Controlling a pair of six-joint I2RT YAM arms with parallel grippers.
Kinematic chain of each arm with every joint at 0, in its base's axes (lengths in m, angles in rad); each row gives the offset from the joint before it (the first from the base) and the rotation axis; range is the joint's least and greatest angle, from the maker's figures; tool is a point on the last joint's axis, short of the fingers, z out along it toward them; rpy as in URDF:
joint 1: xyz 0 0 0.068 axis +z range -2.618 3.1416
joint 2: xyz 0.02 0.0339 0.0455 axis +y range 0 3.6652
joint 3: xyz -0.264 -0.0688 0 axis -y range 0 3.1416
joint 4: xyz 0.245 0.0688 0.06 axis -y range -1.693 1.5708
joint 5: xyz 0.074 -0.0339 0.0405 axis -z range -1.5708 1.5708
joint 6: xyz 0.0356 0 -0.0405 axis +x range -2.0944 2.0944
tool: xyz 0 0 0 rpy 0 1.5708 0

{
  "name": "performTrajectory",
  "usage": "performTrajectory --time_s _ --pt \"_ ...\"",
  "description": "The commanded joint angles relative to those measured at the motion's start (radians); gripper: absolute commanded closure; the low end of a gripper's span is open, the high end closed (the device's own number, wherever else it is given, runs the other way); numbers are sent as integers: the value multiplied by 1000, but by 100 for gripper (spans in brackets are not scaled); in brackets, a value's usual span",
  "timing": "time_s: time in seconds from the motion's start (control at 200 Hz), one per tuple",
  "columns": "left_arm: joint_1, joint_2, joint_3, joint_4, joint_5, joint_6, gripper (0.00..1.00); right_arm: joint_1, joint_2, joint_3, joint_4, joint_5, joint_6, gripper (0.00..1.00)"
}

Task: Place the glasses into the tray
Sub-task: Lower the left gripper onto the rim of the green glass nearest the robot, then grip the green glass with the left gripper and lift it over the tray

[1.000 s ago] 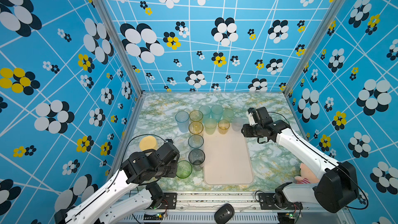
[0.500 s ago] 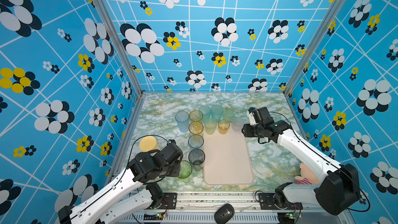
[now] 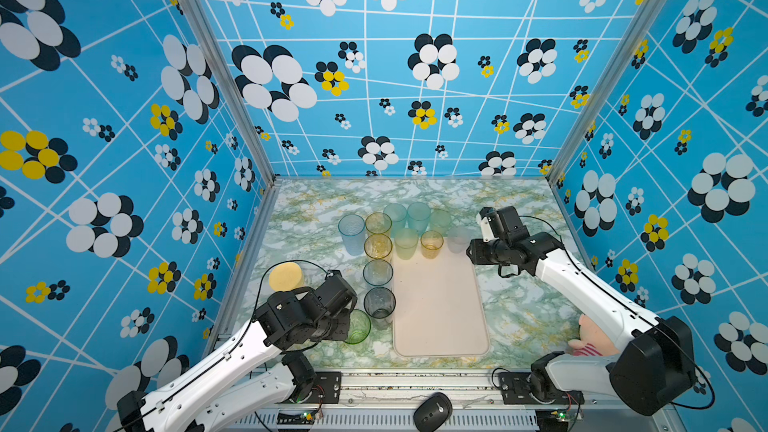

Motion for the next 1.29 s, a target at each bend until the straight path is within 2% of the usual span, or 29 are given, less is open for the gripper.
performTrajectory --time_s 0.0,0.24,0.465,0.775,1.12,1.29 --pt "-7 9 -11 -4 -4 8 79 2 -27 -7 -17 10 -14 56" --pt "-8 21 -3 -22 -11 21 81 2 -30 -10 -18 15 -14 56" --pt "-7 27 -6 -28 -15 28 92 2 -30 -13 -17 15 -14 55" --pt "-8 21 19 -70 -21 24 94 2 -34 -10 -20 18 -14 55" --pt "-8 28 169 -250 18 59 98 2 -28 6 -34 40 -20 55" --pt "-12 50 322 -394 54 109 98 -4 -25 9 -56 101 -10 54"
